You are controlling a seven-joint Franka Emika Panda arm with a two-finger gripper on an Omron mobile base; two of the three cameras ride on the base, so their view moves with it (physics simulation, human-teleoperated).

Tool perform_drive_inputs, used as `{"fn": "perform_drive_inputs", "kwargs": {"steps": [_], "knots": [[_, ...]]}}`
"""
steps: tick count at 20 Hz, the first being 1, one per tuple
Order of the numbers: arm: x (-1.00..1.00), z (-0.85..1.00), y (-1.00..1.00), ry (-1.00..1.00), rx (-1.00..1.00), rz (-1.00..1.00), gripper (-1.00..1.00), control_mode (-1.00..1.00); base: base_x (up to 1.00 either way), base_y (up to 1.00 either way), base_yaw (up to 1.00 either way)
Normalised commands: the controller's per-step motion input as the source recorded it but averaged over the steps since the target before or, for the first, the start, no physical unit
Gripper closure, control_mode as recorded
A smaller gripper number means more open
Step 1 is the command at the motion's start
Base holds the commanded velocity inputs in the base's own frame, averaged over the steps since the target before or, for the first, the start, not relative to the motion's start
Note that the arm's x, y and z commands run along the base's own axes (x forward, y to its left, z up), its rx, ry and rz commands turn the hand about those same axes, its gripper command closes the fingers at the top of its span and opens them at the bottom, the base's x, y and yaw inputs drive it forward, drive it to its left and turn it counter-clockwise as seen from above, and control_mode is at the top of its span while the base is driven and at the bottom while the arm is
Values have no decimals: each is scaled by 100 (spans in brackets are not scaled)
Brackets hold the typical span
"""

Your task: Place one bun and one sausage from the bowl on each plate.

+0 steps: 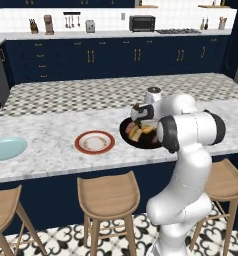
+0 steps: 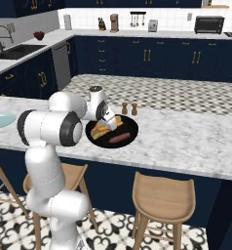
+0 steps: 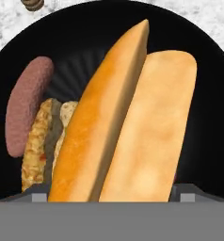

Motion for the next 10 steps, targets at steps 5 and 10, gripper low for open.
{"fn": "perform_drive_inputs", "kwargs": {"steps": [5,10], "knots": [[-58,96,97,-3,0,0,100,-100,0,0,0],[-15,46,100,6,1,2,100,-100,0,0,0]]}}
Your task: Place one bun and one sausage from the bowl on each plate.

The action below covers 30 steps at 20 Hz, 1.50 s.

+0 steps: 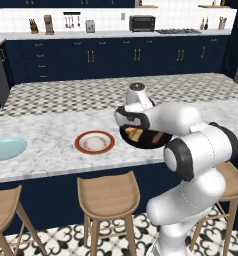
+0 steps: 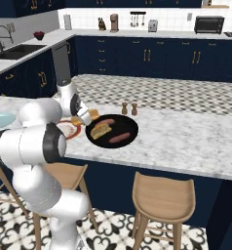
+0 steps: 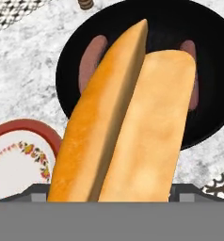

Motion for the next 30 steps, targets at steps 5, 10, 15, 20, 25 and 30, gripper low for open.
{"fn": "perform_drive_inputs", "kwargs": {"steps": [5,10,15,20,25,30], "knots": [[6,4,100,16,3,3,100,-100,0,0,0],[29,-18,99,5,1,1,100,-100,0,0,0],[46,-54,73,2,0,0,100,-100,0,0,0],[55,-59,44,7,0,0,100,-100,0,0,0],[43,-53,20,1,0,0,100,-100,0,0,0],[19,-36,6,0,0,0,-100,-100,0,0,0]]}}
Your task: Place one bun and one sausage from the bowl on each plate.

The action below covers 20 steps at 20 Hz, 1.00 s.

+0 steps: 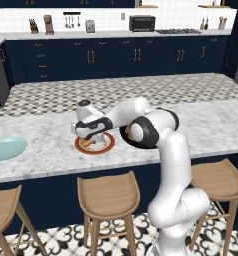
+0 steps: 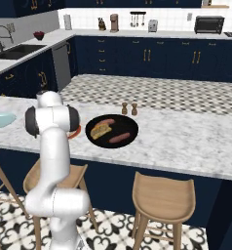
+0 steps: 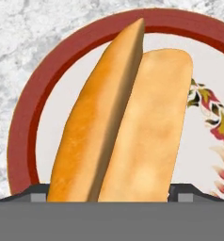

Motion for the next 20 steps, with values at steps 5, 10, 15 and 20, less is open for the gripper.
{"fn": "perform_drive_inputs", "kwargs": {"steps": [5,10,15,20], "knots": [[0,0,0,0,2,0,-100,-100,0,0,0],[-16,19,-3,-1,8,0,-100,-100,0,0,0],[-88,91,-62,-19,12,0,-100,-100,0,0,0],[-50,66,-100,-6,9,-6,-100,-100,0,0,0]]}}
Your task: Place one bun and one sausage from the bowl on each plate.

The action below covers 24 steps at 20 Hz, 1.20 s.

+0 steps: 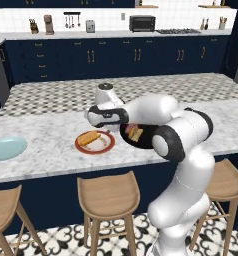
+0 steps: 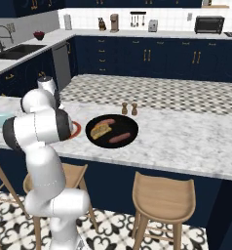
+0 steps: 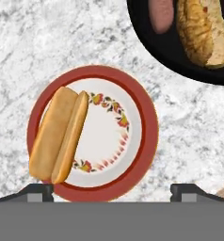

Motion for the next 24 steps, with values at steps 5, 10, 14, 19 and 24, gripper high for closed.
{"fn": "perform_drive_inputs", "kwargs": {"steps": [5,10,14,19,24], "knots": [[0,15,-100,0,2,-11,-100,-100,0,0,0],[11,17,-100,1,0,-14,-100,-100,0,0,0],[25,5,-100,3,-3,-16,-100,-100,0,0,0],[28,0,-98,4,-5,-10,-100,-100,0,0,0],[25,-19,-91,10,-5,-5,-100,-100,0,0,0]]}}
